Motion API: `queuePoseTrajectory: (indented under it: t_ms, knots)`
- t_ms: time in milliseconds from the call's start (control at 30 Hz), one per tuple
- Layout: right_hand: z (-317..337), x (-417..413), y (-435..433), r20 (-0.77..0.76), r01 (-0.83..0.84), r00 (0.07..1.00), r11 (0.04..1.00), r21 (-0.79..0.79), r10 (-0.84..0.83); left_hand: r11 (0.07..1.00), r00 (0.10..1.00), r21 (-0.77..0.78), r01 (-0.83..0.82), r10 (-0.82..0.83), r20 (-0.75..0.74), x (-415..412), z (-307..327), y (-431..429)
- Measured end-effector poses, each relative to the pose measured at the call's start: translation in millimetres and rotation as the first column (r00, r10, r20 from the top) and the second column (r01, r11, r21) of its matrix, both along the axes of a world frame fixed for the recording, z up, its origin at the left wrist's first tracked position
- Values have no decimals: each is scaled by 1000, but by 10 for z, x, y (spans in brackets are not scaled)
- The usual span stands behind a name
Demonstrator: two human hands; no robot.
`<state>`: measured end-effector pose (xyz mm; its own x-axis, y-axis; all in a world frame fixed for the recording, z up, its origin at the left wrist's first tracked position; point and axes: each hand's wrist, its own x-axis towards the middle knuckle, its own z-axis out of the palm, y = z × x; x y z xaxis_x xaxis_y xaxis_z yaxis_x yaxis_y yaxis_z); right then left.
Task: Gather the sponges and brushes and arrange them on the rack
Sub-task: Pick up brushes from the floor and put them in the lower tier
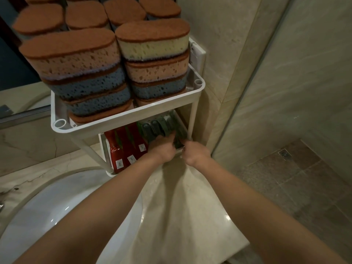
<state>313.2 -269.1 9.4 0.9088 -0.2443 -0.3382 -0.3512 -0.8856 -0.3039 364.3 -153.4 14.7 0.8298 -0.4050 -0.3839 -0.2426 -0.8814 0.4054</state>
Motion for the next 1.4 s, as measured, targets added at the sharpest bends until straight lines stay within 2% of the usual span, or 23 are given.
queuePoseTrajectory:
  t_ms: [67,133,267,367,433,567,733,967,1067,1167,1300,1400]
  knots:
    - [7,4,-9,-28,-21,999,997,-77,19,997,997,67,46,-50,52,-14,-3,20]
    - [10,-8,-15,5,-45,999,993,-112,46,995,995,76,70,-75,63,-27,5,32]
    - [24,-9,35,4,-153,988,984,-94,154,996,993,32,81,-83,87,-25,6,69]
    - [54,41,48,-67,-176,984,969,-174,167,998,996,-13,57,-56,71,-2,-1,91]
    - [70,51,34,-56,-170,985,965,-199,162,998,998,-47,35,-33,48,13,-2,103]
    - [101,46,20,154,-61,985,992,-108,77,997,999,-82,3,0,39,22,-16,107]
    - [64,86,47,74,-29,997,998,-50,33,996,999,-90,4,0,41,69,-33,79]
    - [9,61,20,49,-135,989,984,-118,142,995,997,-76,66,-62,49,129,-104,65]
    - [3,51,30,41,-193,978,966,-172,203,996,998,-77,41,-36,58,116,-122,57]
    - [32,61,42,37,-183,981,966,-183,193,995,998,-101,21,-15,55,99,-113,48]
    - [62,36,34,67,-115,990,988,-101,122,981,999,-194,15,-6,42,32,-73,100]
    - [86,-49,60,149,-70,986,998,-2,69,961,998,-274,-33,44,35,-98,-69,231]
